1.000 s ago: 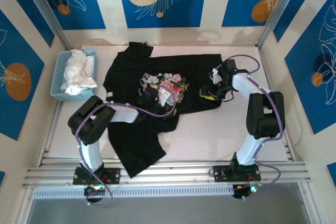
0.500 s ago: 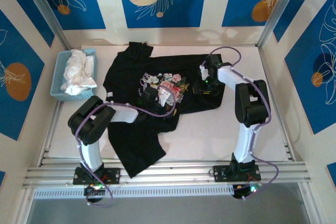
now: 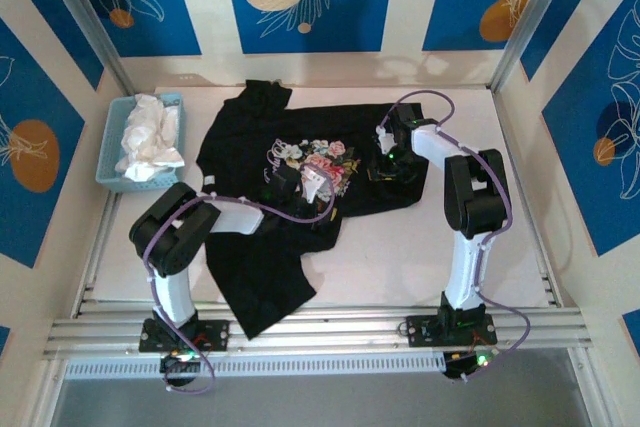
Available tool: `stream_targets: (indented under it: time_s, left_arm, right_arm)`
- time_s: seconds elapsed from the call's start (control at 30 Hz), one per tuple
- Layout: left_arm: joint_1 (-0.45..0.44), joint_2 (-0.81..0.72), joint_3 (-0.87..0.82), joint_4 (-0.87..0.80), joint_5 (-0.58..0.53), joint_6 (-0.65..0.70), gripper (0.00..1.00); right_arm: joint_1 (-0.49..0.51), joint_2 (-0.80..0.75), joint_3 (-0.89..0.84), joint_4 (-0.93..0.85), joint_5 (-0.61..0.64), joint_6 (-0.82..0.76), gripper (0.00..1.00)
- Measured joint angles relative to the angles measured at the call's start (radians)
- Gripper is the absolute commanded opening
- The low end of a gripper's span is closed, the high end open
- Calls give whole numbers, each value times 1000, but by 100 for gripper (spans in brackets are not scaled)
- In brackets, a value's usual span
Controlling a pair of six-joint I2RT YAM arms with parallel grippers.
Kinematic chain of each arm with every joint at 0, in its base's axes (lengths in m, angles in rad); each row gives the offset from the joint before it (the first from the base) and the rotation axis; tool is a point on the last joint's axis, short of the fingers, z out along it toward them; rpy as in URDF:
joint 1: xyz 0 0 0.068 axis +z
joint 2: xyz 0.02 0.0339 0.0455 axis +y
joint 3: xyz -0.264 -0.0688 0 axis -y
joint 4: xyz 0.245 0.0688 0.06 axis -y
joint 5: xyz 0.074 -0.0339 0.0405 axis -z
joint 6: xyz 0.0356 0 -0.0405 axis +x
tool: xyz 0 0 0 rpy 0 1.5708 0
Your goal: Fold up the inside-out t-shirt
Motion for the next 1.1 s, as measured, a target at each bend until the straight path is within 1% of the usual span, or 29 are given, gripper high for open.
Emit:
stream_targets:
  time_s: [0.13,0.37,0.57,0.73,0.83,1.1]
  left_arm:
    - [0,1,0,0,4,-2,0]
    - [0,1,0,0,7,-2,0]
    - [0,8,0,0,7,-9,0]
    - [-4,24,29,-2,7,-10,0]
    - [-18,37,66,-5,7,-10,0]
    - [-62,86,161,-12,7,-10,0]
  right_arm:
    - [0,0,0,0,-6,1,11]
    - [-5,-23,-10,0,-5,3,4]
    - [-14,-181,-71,-13,-7,10,1]
    - [-26,-323,-138,-29,-35,28,0]
    - [-47,-398,-182,-45,-71,43,0]
    - [-143,-587,-276,-53,-217,86,0]
